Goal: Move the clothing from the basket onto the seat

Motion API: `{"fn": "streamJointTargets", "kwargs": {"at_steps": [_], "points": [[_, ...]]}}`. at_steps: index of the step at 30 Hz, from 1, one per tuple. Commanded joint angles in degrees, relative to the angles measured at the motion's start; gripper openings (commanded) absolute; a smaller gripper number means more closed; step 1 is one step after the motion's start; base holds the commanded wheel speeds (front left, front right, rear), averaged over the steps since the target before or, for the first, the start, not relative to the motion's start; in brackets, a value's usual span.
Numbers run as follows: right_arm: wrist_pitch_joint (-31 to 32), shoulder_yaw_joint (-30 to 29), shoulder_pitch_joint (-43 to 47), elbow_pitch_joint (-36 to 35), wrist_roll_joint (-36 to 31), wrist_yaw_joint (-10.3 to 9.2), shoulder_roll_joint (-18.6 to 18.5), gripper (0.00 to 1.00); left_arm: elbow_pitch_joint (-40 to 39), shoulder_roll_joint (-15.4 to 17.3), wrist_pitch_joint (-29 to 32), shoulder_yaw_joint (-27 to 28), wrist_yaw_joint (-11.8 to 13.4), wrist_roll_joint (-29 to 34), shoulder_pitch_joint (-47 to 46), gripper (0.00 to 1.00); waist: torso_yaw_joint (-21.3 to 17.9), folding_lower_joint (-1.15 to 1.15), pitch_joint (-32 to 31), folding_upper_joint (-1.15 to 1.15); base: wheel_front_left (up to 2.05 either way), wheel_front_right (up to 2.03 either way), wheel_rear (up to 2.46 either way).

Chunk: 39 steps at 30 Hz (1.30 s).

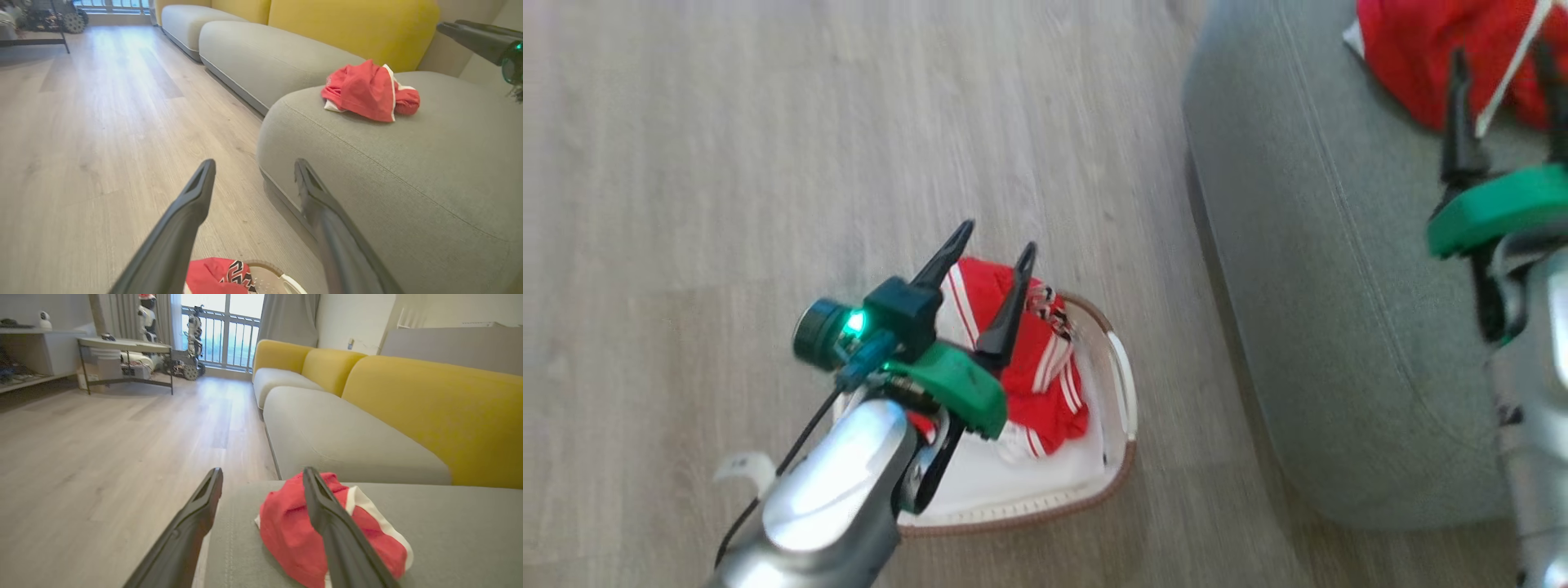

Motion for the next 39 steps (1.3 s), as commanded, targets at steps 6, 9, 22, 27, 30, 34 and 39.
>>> {"fn": "streamJointTargets", "kwargs": {"at_steps": [6, 9, 22, 27, 30, 34, 39], "points": [[-0.37, 4.38, 6.98, -6.85, 0.99, -0.02, 3.24, 1.0, -4.17, 0.61, -0.75, 8.6, 2.02, 0.55, 6.31, 1.0, 5.35, 0.0, -8.28, 0.0, 0.0, 0.0, 0.0], [-0.37, 4.34, 10.23, -9.6, 1.23, -0.02, 5.0, 1.0, -5.33, 0.88, -0.75, 11.35, 2.73, 1.46, 9.6, 1.0, 6.41, 0.0, -9.93, 0.0, 0.0, 0.0, 0.0], [-0.37, 3.6, 24.83, -19.21, -1.2, -0.02, 10.23, 1.0, -10.93, -0.42, -0.76, 22.7, 5.59, 6.31, 23.42, 1.0, 9.74, 0.0, -14.84, 0.0, 0.0, 0.0, 0.0], [-0.37, 4.5, 28.42, -21.35, -0.86, -0.02, 10.56, 1.0, -12.27, -0.64, -0.76, 25.16, 5.04, 7.51, 26.91, 1.0, 10.21, 0.0, -15.5, 0.0, 0.0, 0.0, 0.0], [-0.37, 5.06, 30.45, -22.81, 1.78, -0.02, 10.59, 1.0, -13.26, -0.83, -0.76, 26.79, 4.42, 8.25, 29.06, 1.0, 10.43, 0.0, -16.06, 0.0, 0.0, 0.0, 0.0], [-0.37, 5.38, 32.73, -24.48, 3.07, -0.02, 10.6, 1.0, -14.14, -1.29, -0.76, 28.66, 3.55, 9.11, 31.59, 1.0, 10.61, 0.0, -16.65, 0.0, 0.0, 0.0, 0.0], [-0.37, 5.19, 34.66, -25.13, 3.78, -0.02, 10.61, 1.0, -14.44, -2.22, -0.76, 30.23, 2.38, 10.12, 33.41, 1.0, 10.83, 0.0, -17.21, 0.0, 0.0, 0.0, 0.0]]}}
